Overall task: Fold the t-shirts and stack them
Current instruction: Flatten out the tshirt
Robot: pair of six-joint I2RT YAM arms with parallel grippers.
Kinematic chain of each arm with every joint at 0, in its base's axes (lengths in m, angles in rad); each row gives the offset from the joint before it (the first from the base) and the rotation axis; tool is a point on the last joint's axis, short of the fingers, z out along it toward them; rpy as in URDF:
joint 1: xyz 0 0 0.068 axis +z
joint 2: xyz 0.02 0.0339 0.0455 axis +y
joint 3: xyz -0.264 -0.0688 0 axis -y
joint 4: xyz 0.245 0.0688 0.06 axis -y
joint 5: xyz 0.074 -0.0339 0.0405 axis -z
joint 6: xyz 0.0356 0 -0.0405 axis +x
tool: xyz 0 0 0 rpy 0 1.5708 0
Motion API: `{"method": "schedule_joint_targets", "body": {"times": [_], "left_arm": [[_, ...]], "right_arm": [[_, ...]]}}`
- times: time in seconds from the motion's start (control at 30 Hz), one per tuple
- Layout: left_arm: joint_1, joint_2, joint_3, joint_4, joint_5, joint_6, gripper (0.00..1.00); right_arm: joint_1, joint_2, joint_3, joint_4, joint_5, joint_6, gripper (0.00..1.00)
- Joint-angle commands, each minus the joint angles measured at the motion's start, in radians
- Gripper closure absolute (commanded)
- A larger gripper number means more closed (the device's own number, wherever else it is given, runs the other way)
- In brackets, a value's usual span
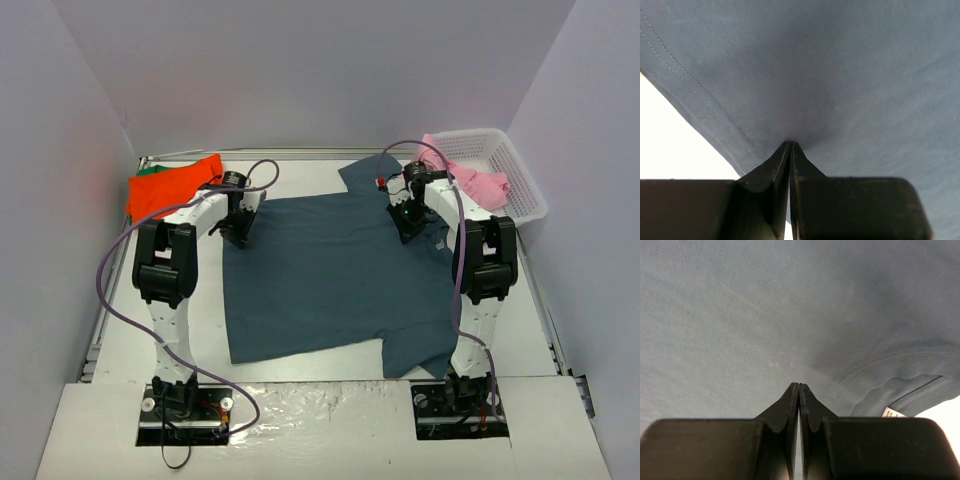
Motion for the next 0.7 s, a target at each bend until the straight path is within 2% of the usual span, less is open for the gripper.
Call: {"method": "schedule_joint_targets", "body": {"times": [0.0,0.43,0.67], "left_arm": [[0.003,0.030,0.051,-0.053,-0.034,-0.027,0.98],[0.003,0.142,0.168,-0.076,-0.079,-0.035,0.98],[0.006,0.181,0.224,-0.083,-0.088,-0.039,0.98]], "right_arm": [[0.016,-0.012,-0.010,-0.011,0.027,0.012,1.00],[0.016,0.040,-0.029,0.009,0.070,0.008,1.00],[0.016,0.109,0.016,0.011,0.084,0.015,1.00]]}}
